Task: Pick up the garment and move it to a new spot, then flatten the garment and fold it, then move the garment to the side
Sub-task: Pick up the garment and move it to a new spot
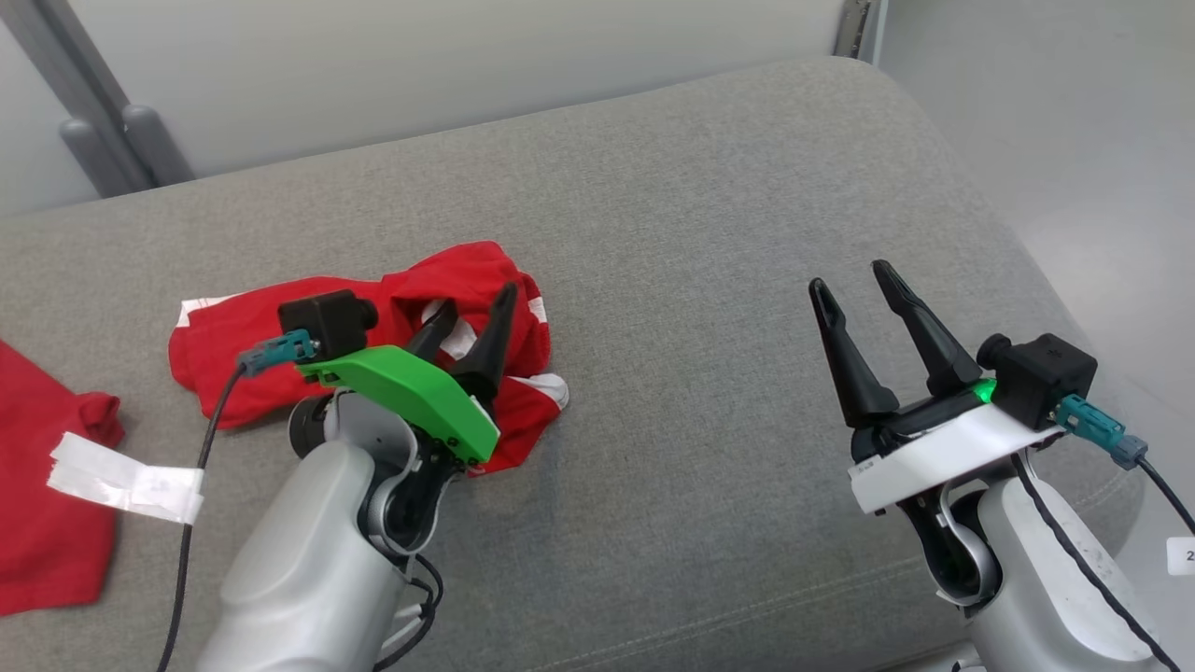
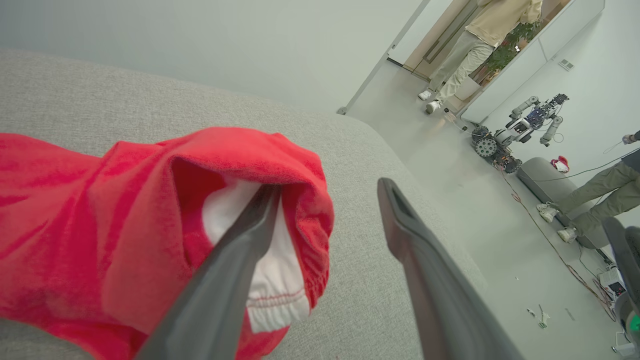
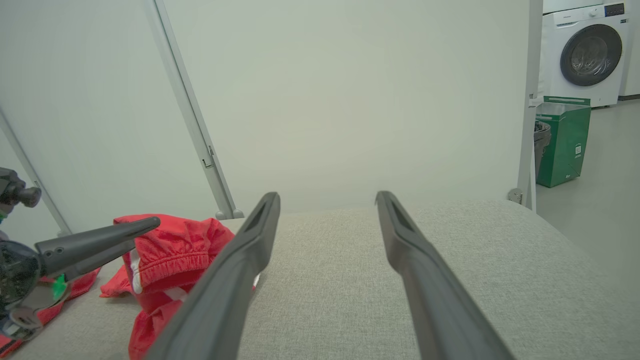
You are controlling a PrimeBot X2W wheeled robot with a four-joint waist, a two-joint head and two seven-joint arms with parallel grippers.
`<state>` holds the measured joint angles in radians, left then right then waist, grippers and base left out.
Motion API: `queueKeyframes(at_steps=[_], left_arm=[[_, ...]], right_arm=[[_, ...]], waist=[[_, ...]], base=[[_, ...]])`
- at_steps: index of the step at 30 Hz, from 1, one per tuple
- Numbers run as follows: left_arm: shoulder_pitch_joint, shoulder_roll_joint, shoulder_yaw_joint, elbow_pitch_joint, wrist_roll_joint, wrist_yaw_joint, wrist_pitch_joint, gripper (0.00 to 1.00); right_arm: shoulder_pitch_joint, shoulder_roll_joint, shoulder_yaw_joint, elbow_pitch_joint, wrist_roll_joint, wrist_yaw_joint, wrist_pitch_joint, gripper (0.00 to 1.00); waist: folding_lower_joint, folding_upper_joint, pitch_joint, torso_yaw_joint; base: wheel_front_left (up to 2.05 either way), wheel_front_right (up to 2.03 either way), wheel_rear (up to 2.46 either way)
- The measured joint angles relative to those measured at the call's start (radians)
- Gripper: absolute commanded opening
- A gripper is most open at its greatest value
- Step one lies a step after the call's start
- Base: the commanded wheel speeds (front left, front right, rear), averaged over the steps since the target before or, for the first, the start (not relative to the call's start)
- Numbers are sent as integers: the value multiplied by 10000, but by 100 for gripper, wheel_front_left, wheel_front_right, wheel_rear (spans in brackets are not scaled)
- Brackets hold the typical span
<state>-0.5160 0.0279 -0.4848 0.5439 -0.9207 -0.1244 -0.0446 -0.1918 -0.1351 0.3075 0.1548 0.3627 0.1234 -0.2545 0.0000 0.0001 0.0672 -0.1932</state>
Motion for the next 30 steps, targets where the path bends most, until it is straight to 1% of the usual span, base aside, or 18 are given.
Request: queueKeyframes(at_steps=[5,7,8,9,10,11,12,14,16,18,20,23,26,28,30], left_arm=[[167,17,-696,-593,314,0,-529,100],[362,194,-922,-991,811,0,-934,100],[418,343,-936,-1087,940,0,-1129,100],[418,343,-936,-1087,940,0,-1129,100],[476,535,-899,-1152,1131,0,-1369,100],[626,961,-652,-1241,1557,0,-1827,100],[626,961,-652,-1241,1557,0,-1827,100],[842,1308,-414,-1313,1868,8,-2086,100],[1092,1521,-339,-1390,2174,84,-2123,100],[1363,1682,-199,-1457,2681,414,-2169,100],[1707,1705,247,-1593,2646,663,-2174,100],[2248,1779,504,-1720,2849,1058,-2171,100],[2824,1758,1436,-2439,3273,1584,-2117,100],[2889,1756,1868,-2978,3486,1701,-2115,100],[2943,1733,1954,-3417,3977,1756,-2117,100]], right_arm=[[149,-23,-33,46,42,0,0,100],[178,-27,-104,40,44,0,0,100],[181,-40,-142,38,50,0,0,100],[181,-40,-142,38,50,0,0,100],[184,-58,-173,35,56,0,0,100],[213,-82,-253,15,56,0,0,100],[213,-82,-253,15,56,0,0,100],[284,-98,-314,8,56,0,0,100],[383,-102,-357,10,56,0,0,100],[421,-102,-372,12,56,0,0,100],[454,-96,-426,6,56,0,0,100],[589,-98,-359,15,56,0,0,100],[602,-88,-389,-36,56,0,0,100],[603,-109,-464,-52,54,0,0,100],[603,-173,-487,-52,54,0,0,100]], waist=[[0,0,-27,342],[0,0,-79,550],[0,0,-95,616],[0,0,-95,616],[0,0,-111,680],[0,0,-138,809],[0,0,-138,809],[0,0,-159,934],[0,0,-182,1049],[0,0,-216,1156],[0,0,-266,1250],[0,0,-349,1358],[0,0,-388,1402],[0,0,-389,1420],[0,0,-387,1442]], base=[[0,0,0],[0,0,0],[0,0,0],[0,0,0],[0,0,0],[0,0,0],[0,0,0],[0,0,0],[0,0,0],[0,0,0],[0,0,0],[0,0,0],[0,0,0],[0,0,0],[0,0,0]])
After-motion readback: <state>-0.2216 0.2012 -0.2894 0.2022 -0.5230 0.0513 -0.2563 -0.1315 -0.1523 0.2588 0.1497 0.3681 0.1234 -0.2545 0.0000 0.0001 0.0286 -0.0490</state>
